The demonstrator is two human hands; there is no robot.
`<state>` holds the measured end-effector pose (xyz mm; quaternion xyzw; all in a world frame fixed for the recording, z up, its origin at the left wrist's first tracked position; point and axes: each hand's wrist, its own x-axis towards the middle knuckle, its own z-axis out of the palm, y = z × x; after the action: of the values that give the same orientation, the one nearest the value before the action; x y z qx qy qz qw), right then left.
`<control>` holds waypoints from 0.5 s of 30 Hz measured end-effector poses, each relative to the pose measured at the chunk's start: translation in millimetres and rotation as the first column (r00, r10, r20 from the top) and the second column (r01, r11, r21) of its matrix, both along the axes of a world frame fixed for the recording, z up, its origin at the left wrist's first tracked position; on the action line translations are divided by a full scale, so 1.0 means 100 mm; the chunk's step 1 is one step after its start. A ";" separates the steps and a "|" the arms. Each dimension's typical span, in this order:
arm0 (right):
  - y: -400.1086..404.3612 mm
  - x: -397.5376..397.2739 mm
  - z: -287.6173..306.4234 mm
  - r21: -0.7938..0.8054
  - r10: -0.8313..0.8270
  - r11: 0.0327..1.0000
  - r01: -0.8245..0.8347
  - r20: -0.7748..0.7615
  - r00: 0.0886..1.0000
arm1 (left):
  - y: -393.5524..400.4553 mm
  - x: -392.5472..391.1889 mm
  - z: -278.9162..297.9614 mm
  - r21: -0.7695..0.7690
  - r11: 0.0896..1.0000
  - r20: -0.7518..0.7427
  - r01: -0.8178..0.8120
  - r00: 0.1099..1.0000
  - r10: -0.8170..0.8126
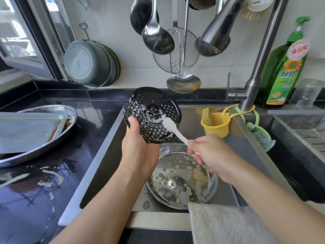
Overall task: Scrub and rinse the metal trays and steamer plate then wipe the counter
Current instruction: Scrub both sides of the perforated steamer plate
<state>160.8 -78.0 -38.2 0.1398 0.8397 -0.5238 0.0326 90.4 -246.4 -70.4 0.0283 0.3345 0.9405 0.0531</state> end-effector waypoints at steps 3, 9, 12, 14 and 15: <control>-0.17 0.10 0.00 0.042 0.162 0.986 -0.164 0.039 0.986 | 0.02 0.01 0.01 0.012 0.999 0.038 0.039 0.998 -0.039; -0.06 0.06 0.00 0.074 0.092 0.993 -0.094 0.025 0.995 | -0.02 0.01 0.01 0.006 0.998 0.001 0.055 0.999 -0.055; -0.09 0.06 0.02 0.111 0.103 0.988 -0.105 0.022 0.994 | 0.00 0.03 0.03 -0.031 0.996 -0.007 0.083 0.996 -0.083; 0.00 0.00 0.03 0.068 -0.017 0.998 0.019 -0.025 1.000 | 0.02 0.05 0.05 -0.033 0.997 0.001 0.069 0.998 -0.069; 0.01 0.01 0.03 0.059 -0.015 0.998 0.016 -0.022 1.000 | 0.03 0.06 0.06 -0.021 0.998 0.017 0.064 0.998 -0.064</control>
<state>161.3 -77.3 -35.0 0.1416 0.8539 -0.5005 0.0155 96.7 -243.3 -64.8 0.0307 0.3431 0.9348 0.0861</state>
